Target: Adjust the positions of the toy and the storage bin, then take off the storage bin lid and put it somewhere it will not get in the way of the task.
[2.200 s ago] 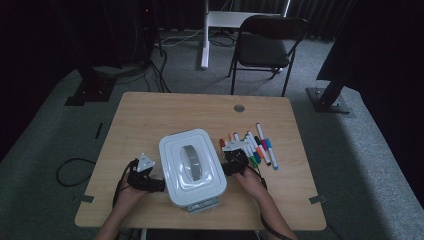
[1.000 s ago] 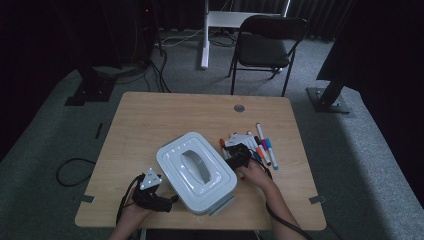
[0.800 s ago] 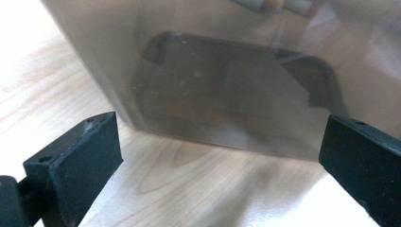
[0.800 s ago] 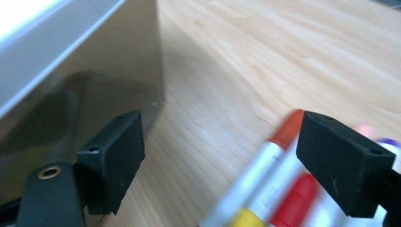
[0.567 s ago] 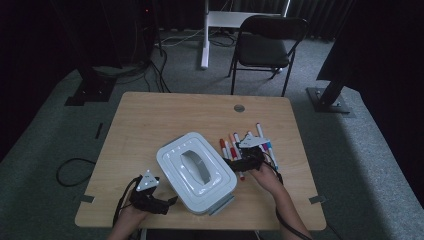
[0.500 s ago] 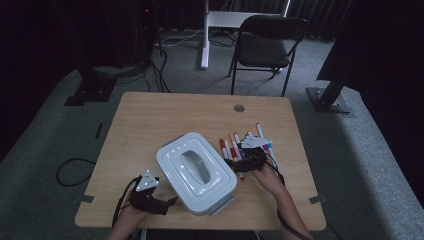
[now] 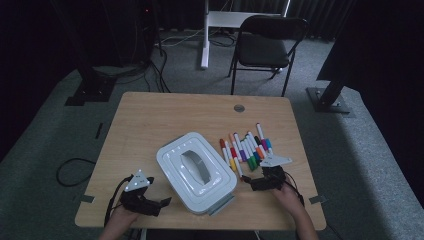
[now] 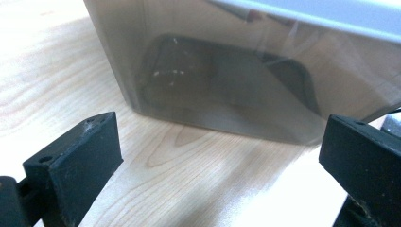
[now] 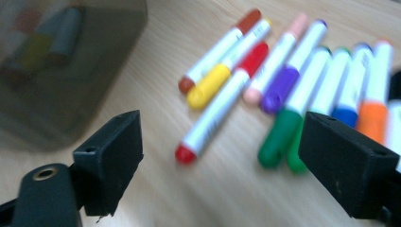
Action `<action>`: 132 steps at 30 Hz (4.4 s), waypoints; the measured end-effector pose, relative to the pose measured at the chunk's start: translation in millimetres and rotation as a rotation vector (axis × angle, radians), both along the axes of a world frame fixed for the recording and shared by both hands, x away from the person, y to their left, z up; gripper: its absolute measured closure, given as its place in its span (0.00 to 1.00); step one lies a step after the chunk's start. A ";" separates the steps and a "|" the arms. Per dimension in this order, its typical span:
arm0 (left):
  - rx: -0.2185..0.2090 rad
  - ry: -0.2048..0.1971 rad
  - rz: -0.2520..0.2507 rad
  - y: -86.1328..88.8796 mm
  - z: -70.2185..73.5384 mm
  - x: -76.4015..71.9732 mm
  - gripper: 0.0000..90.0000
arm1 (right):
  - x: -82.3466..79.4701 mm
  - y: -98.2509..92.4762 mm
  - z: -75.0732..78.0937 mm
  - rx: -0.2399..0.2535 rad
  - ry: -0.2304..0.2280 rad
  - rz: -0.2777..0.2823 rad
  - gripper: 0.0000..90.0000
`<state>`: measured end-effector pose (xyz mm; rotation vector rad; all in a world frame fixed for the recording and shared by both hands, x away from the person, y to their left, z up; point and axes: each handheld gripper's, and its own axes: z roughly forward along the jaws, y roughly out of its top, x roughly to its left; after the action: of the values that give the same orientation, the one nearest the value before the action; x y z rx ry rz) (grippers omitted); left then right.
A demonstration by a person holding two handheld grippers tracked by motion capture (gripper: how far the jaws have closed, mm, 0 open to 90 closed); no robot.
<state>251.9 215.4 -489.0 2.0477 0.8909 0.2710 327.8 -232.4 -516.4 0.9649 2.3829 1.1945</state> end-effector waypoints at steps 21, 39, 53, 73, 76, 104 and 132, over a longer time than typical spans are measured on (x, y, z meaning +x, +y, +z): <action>-0.055 -0.075 -0.092 -21.0 59.8 -4.7 0.01 | -41.2 -49.7 -33.2 -0.077 0.062 -0.093 0.15; 0.032 -0.032 -0.112 -69.9 69.7 16.5 0.07 | -43.7 -48.9 -33.8 -0.090 0.063 -0.108 0.15; 0.084 -0.019 -0.118 -96.3 70.3 32.4 0.07 | -43.5 -49.3 -33.8 -0.090 0.065 -0.137 0.15; 0.098 -0.022 -0.119 -123.1 70.6 41.7 0.23 | -43.5 -49.4 -33.8 -0.089 0.064 -0.135 0.15; 0.099 -0.022 -0.099 -125.4 71.9 42.3 0.25 | -43.5 -49.4 -33.8 -0.089 0.064 -0.135 0.15; -0.059 0.039 -0.173 -122.7 64.0 42.9 0.76 | -43.5 -49.4 -33.9 -0.089 0.062 -0.134 0.15; -0.098 -0.029 -0.329 -96.8 116.4 5.5 0.95 | -43.5 -49.4 -33.9 -0.088 0.063 -0.135 0.15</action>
<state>257.4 118.6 -372.5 2.0546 0.5270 0.0748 284.4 -281.8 -550.3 1.1298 2.3537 1.0164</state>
